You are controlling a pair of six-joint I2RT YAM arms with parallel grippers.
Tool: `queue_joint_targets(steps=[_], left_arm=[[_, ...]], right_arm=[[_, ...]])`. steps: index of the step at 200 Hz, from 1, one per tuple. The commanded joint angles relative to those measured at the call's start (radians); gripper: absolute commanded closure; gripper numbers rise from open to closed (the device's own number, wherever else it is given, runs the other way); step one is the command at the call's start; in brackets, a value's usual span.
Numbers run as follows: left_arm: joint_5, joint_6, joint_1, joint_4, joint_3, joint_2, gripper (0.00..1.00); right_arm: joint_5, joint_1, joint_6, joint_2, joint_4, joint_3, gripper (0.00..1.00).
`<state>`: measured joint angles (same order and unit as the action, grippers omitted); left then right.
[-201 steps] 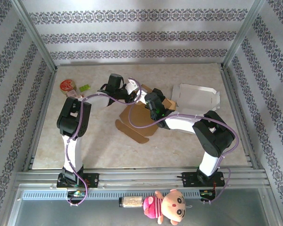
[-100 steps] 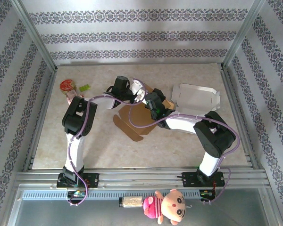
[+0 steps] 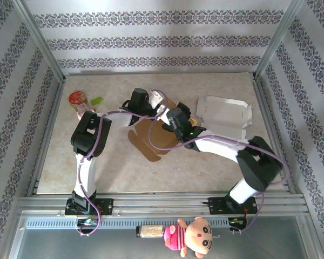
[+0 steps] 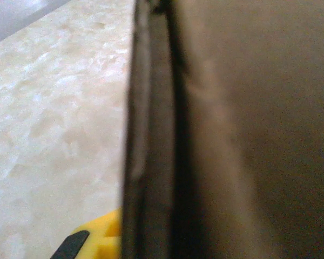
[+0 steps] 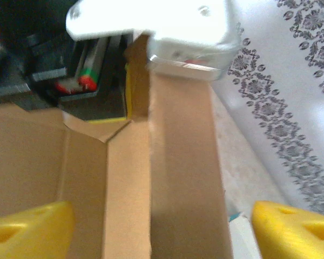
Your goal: Fold the paper box
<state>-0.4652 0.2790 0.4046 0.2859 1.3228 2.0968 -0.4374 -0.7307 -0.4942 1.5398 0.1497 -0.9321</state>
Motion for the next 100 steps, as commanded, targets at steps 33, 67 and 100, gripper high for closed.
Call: queue_joint_targets(steps=[33, 67, 100], left_arm=[[0.011, 0.012, 0.004, 0.01, -0.017, -0.004, 1.0], [-0.024, 0.047, 0.004, -0.001, -0.017, -0.007, 1.0], [-0.035, 0.043, 0.005, 0.002, -0.001, -0.004, 0.82]], right_arm=[[0.481, 0.147, 0.556, -0.263, -0.382, -0.089, 0.04], [0.883, 0.391, 0.874, -0.17, -0.481, -0.201, 0.07], [0.917, 0.435, 0.767, 0.037, -0.578, -0.37, 0.15]])
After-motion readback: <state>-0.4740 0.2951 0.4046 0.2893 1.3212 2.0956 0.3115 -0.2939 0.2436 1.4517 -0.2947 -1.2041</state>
